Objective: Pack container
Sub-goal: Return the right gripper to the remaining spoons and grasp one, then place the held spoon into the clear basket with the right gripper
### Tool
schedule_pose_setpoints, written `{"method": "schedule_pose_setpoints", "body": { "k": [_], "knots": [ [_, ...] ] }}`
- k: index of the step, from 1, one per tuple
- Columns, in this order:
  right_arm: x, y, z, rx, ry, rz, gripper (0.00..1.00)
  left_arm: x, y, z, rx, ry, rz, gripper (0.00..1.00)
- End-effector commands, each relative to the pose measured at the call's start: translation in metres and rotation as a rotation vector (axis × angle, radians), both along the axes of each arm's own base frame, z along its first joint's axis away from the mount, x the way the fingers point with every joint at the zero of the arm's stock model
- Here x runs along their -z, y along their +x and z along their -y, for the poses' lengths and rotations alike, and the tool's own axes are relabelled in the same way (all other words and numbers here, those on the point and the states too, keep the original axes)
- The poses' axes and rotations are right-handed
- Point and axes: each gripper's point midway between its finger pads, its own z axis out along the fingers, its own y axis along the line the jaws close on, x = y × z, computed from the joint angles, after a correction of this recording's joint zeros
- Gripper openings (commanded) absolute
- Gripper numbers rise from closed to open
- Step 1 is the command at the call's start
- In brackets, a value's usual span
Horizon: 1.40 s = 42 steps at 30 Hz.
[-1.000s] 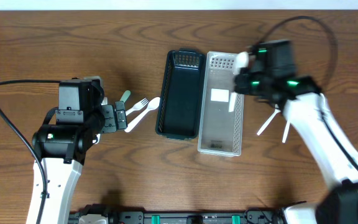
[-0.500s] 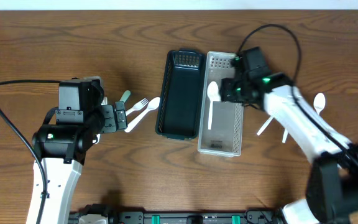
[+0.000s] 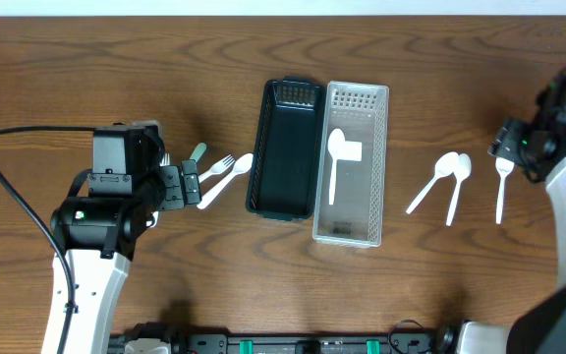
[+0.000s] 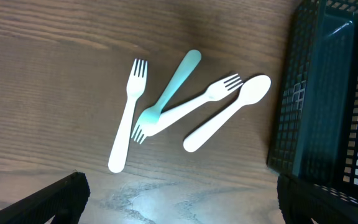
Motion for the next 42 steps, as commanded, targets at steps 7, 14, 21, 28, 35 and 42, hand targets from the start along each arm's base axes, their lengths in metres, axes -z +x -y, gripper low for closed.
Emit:
{"method": "schedule_pose_setpoints", "body": {
  "k": [7,14,21,28,35,42],
  "knots": [
    [0.104,-0.021,0.022,0.011,0.169,-0.232,0.74,-0.006,0.003,-0.004,0.001,0.019,0.013,0.98],
    [0.137,-0.018,0.023,-0.005,0.185,-0.277,0.7,-0.006,0.003,-0.004,0.001,0.019,0.013,0.98],
    [0.145,-0.008,0.028,-0.006,0.173,-0.25,0.51,-0.006,0.003,-0.004,0.001,0.019,0.013,0.98],
    [0.148,-0.008,0.027,-0.007,0.175,-0.252,0.3,-0.006,0.003,-0.004,0.001,0.019,0.013,0.98],
    [0.147,-0.009,0.021,-0.011,0.209,-0.254,0.04,-0.006,0.003,-0.004,0.001,0.019,0.013,0.98],
    [0.069,0.025,-0.01,-0.062,0.365,-0.056,0.01,-0.006,0.003,-0.004,0.001,0.019,0.013,0.98]
  ]
}}
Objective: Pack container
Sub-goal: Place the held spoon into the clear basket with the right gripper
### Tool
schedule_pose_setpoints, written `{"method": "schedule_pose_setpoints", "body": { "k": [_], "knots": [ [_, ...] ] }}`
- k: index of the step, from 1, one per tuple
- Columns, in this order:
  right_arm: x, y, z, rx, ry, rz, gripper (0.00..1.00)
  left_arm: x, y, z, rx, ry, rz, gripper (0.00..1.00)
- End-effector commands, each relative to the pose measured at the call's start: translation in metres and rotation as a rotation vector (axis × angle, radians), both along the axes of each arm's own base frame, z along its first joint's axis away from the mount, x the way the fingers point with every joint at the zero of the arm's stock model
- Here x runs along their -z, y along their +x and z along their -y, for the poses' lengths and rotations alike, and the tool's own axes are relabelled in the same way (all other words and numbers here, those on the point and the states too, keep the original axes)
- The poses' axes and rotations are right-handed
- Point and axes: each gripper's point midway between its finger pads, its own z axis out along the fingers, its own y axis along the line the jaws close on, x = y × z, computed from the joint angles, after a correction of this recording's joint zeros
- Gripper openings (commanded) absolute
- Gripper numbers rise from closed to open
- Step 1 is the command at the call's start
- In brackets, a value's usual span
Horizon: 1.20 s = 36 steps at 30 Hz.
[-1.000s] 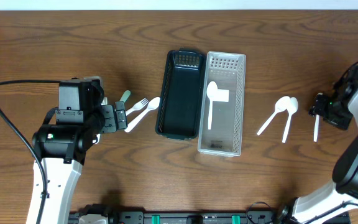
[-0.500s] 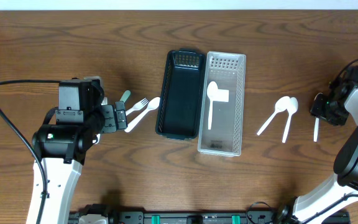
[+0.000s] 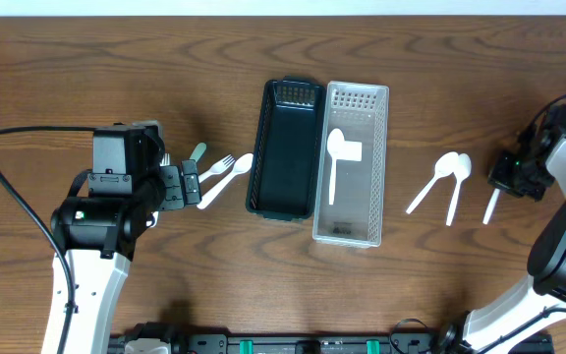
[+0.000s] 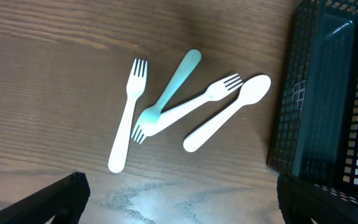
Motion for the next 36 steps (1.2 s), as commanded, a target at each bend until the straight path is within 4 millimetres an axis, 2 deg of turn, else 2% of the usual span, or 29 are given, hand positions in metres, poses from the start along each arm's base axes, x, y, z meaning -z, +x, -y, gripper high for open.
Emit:
{"method": "schedule_pose_setpoints", "body": {
  "k": [1,3,6,9,11,13,16,20,23,25,27,29,32,34,36],
  "knots": [
    [-0.078,0.041,-0.026,-0.011,0.121,0.235,0.01,-0.006,0.003,-0.004,0.001,0.019,0.013,0.98],
    [-0.118,0.05,-0.051,-0.048,0.18,0.325,0.01,-0.006,0.003,-0.004,0.001,0.019,0.013,0.98],
    [-0.173,0.054,-0.099,-0.102,0.235,0.443,0.01,-0.006,0.003,-0.004,0.001,0.019,0.013,0.98],
    [-0.196,0.053,-0.142,-0.162,0.246,0.483,0.01,-0.006,0.003,-0.004,0.001,0.018,0.013,0.98],
    [-0.198,0.055,-0.175,-0.205,0.251,0.478,0.01,-0.006,0.003,-0.004,0.001,0.019,0.013,0.98],
    [-0.19,0.056,-0.203,-0.251,0.244,0.459,0.01,-0.006,0.003,-0.004,0.001,0.019,0.013,0.98],
    [-0.162,0.059,-0.252,-0.352,0.21,0.417,0.01,-0.006,0.003,-0.004,0.001,0.019,0.013,0.98],
    [-0.12,0.065,-0.3,-0.45,0.197,0.355,0.01,-0.006,0.003,-0.004,0.001,0.019,0.013,0.98],
    [-0.084,0.072,-0.305,-0.397,0.132,0.301,0.02,-0.006,0.003,-0.004,0.001,0.019,0.013,0.98],
    [-0.072,0.079,-0.308,-0.388,0.132,0.303,0.14,-0.006,0.003,-0.004,0.001,0.019,0.013,0.98],
    [-0.073,0.083,-0.316,-0.411,0.168,0.321,0.29,-0.006,0.003,-0.004,0.001,0.019,0.013,0.98],
    [-0.085,0.086,-0.323,-0.478,0.198,0.361,0.46,-0.006,0.003,-0.004,0.001,0.019,0.013,0.98],
    [-0.118,0.091,-0.316,-0.509,0.193,0.441,0.55,-0.006,0.003,-0.004,0.001,0.019,0.013,0.98],
    [-0.145,0.096,-0.298,-0.487,0.169,0.51,0.58,-0.006,0.003,-0.004,0.001,0.019,0.013,0.98],
    [-0.173,0.1,-0.262,-0.409,0.11,0.571,0.6,-0.006,0.003,-0.004,0.001,0.019,0.013,0.98]
  ]
}}
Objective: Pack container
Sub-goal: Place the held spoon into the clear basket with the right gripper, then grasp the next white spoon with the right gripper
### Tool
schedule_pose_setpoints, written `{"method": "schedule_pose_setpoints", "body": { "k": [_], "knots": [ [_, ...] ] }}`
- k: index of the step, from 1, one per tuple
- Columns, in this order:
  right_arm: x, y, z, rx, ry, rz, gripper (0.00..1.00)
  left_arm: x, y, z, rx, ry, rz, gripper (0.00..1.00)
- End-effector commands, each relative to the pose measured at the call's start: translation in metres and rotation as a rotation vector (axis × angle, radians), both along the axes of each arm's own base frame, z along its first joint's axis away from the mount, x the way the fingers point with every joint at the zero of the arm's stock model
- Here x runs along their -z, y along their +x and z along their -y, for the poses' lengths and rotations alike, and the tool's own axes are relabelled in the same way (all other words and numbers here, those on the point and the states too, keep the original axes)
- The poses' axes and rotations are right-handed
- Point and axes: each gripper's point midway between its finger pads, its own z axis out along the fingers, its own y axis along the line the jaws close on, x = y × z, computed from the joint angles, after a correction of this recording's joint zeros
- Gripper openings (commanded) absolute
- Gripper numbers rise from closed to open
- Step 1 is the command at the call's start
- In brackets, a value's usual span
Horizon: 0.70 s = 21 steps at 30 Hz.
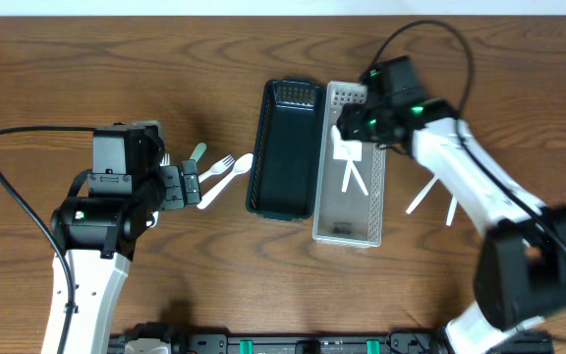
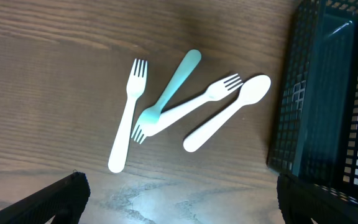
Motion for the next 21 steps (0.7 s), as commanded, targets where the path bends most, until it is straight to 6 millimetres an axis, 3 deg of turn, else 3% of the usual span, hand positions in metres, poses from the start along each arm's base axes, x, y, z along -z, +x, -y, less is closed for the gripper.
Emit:
{"method": "schedule_pose_setpoints", "body": {
  "k": [1,3,5,7,9,12,16,21],
  "knots": [
    [-0.075,0.014,0.061,0.126,-0.036,0.186,0.6,-0.006,0.003,-0.004,0.001,0.018,0.013,0.98],
    [-0.088,0.01,0.108,0.243,-0.087,0.199,0.6,-0.006,0.003,-0.004,0.001,0.018,0.013,0.98],
    [-0.085,0.001,0.148,0.342,-0.137,0.16,0.58,-0.006,0.003,-0.004,0.001,0.018,0.013,0.98],
    [-0.068,-0.014,0.184,0.425,-0.181,0.07,0.56,-0.006,0.003,-0.004,0.001,0.018,0.013,0.98],
    [-0.045,-0.029,0.204,0.473,-0.198,-0.033,0.52,-0.006,0.003,-0.004,0.001,0.018,0.013,0.98],
    [-0.003,-0.052,0.216,0.557,-0.184,-0.211,0.48,-0.006,0.003,-0.004,0.001,0.018,0.013,0.98],
    [0.05,-0.071,0.207,0.605,-0.159,-0.401,0.45,-0.006,0.003,-0.004,0.001,0.018,0.013,0.98],
    [0.087,-0.074,0.192,0.58,-0.157,-0.493,0.43,-0.006,0.003,-0.004,0.001,0.018,0.013,0.98]
  ]
}}
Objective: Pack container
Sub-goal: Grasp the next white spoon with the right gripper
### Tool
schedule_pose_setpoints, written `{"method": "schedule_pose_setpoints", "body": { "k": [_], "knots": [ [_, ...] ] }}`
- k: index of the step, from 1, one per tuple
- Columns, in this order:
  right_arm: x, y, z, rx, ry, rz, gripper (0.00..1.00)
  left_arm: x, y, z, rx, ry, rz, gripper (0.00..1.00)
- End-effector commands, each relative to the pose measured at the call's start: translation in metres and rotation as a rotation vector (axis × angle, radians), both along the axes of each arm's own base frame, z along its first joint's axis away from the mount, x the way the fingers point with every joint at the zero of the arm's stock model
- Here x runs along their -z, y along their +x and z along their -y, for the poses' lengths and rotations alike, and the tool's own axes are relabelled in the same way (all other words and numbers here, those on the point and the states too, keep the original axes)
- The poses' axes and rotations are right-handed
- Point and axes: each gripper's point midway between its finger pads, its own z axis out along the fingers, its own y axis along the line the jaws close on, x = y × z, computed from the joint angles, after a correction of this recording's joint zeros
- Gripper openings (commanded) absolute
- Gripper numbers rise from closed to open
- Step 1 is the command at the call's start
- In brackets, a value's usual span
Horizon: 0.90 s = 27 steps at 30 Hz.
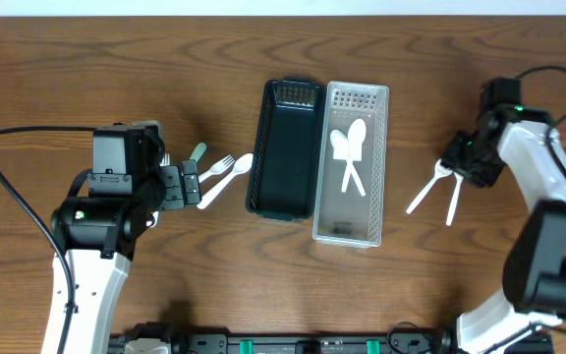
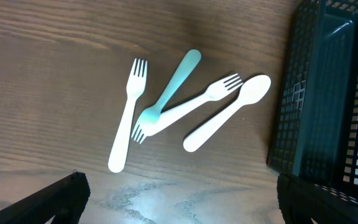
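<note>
A black mesh container (image 1: 285,157) stands empty beside a white mesh container (image 1: 377,202) that holds two crossed white spoons (image 1: 348,155). Two more white spoons (image 1: 423,195) lie on the table to the right. My right gripper (image 1: 457,160) is over their bowl ends; its jaws are not discernible. Left of the black container (image 2: 331,93) lie a white fork (image 2: 127,121), a teal fork (image 2: 169,87), another white fork (image 2: 188,106) and a white spoon (image 2: 227,113). My left gripper (image 2: 179,205) hangs open just short of them, holding nothing.
A black cable (image 1: 13,187) loops over the table beside the left arm. The right arm's cable (image 1: 558,74) arcs at the far right edge. Bare wood lies in front of both containers.
My right gripper was over the far end of the white container; it is now out to the right at the two spoons on the table. Two spoons lie crossed in the container. Left arm unchanged.
One spoon lay in the white container and three on the table to the right, my right gripper at the far right. Then it was down at the rightmost spoon. Then it was over the white container, which now holds two spoons. The left arm stayed still.
</note>
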Motion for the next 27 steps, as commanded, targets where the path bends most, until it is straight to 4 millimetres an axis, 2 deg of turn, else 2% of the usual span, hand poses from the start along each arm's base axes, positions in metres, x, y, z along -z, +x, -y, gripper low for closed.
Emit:
{"method": "schedule_pose_setpoints", "body": {
  "k": [1,8,12,19,22,25,27],
  "knots": [
    [0.016,0.004,-0.013,0.023,0.021,-0.021,0.43,-0.006,0.003,-0.004,0.001,0.018,0.013,0.98],
    [0.035,0.01,-0.02,0.047,0.025,-0.035,0.42,-0.006,0.003,-0.004,0.001,0.018,0.013,0.98],
    [0.046,0.005,-0.02,0.062,0.027,-0.066,0.38,-0.006,0.003,-0.004,0.001,0.018,0.013,0.98],
    [0.063,-0.007,-0.023,0.067,0.031,-0.103,0.24,-0.006,0.003,-0.004,0.001,0.018,0.013,0.98],
    [0.062,-0.006,-0.026,0.058,0.034,-0.101,0.12,-0.006,0.003,-0.004,0.001,0.018,0.013,0.98],
    [0.055,-0.003,-0.029,0.044,0.034,-0.081,0.11,-0.006,0.003,-0.004,0.001,0.018,0.013,0.98],
    [0.038,0.0,-0.03,0.033,0.037,-0.059,0.11,-0.006,0.003,-0.004,0.001,0.018,0.013,0.98]
  ]
}}
